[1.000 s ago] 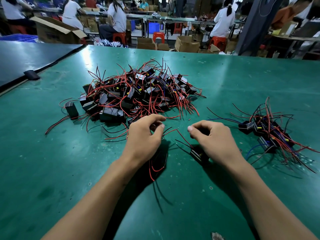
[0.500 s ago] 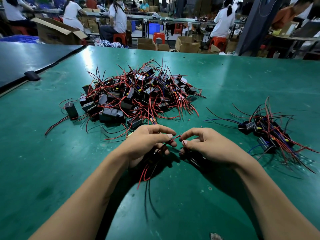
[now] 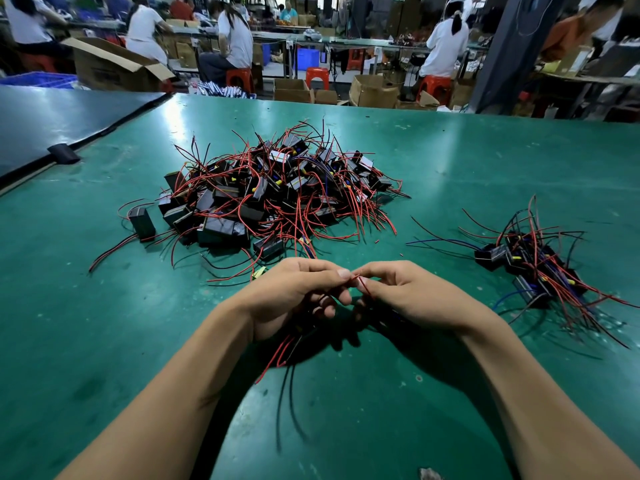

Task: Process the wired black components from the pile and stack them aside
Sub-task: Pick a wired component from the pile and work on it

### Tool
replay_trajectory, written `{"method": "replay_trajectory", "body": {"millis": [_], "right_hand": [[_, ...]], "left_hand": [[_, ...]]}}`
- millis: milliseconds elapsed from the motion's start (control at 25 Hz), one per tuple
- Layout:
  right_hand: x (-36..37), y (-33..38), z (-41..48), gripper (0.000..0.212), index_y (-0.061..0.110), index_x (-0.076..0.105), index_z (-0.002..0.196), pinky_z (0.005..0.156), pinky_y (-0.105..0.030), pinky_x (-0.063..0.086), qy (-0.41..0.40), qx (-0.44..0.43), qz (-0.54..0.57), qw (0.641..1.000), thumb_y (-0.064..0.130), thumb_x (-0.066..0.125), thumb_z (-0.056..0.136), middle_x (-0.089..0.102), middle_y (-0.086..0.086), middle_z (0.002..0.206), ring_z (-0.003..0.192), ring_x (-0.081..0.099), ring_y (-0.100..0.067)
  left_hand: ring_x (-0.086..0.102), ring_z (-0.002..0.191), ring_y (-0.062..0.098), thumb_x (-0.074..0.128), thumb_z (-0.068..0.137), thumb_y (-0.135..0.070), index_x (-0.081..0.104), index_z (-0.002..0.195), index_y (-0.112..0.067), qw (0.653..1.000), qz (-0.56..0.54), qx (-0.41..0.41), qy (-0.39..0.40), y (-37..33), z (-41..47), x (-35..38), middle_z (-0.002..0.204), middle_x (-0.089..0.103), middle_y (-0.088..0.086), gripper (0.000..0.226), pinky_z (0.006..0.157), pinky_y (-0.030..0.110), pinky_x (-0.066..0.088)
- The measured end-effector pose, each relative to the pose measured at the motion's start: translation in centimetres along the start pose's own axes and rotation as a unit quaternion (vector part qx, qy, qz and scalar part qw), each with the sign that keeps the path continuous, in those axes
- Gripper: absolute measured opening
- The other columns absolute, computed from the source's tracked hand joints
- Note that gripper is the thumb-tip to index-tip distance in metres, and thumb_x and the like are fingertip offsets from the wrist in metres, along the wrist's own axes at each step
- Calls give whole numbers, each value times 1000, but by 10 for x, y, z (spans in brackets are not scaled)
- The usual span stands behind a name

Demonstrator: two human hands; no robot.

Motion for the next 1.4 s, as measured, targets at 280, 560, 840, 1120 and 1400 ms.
{"method": "replay_trajectory", "body": {"millis": [280,560,840,1120,1400], "right_hand": [[-1,1,-2,21,11,66,115,72,-27,43,48,0,26,999,12,66,94,72,-13,89,76,56,-15],[0,-3,-6,16,10,69,111,81,-27,43,21,2,28,999,7,61,97,69,-6,92,84,57,-12],[6,0,-10,17,8,61,112,82,-48,51,95,27,130,987,16,55,99,73,-17,90,82,67,-35],[8,1,-11,27,5,58,118,87,-40,55,97,-4,184,978,14,63,93,72,-20,98,86,68,-22],[7,3,-15,22,9,57,120,75,-33,51,88,16,164,982,5,57,98,70,-5,77,69,64,-13]], "left_hand": [[55,55,12,70,79,-26,72,82,-10,1000,1,5,4,1,1,-1,72,68,5,16,54,19,44],[54,54,10,75,72,-22,74,87,-7,1000,1,9,-5,2,-1,-2,67,64,2,21,56,20,40],[56,54,8,67,83,-19,69,90,-7,1000,-1,4,-10,0,0,-1,68,63,1,14,57,22,39],[62,55,14,68,80,-17,69,93,-9,999,-14,25,-24,-1,-1,-1,75,69,7,15,57,22,46],[63,54,14,77,67,-14,76,81,-18,999,-19,30,-5,-3,-6,-1,80,72,7,15,47,17,47]]}}
Point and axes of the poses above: each hand's wrist, its own z-axis towards the middle knuckle, its own x-axis out of the palm, y = z × x, the point moved 2 cm from there along z, towards the middle knuckle
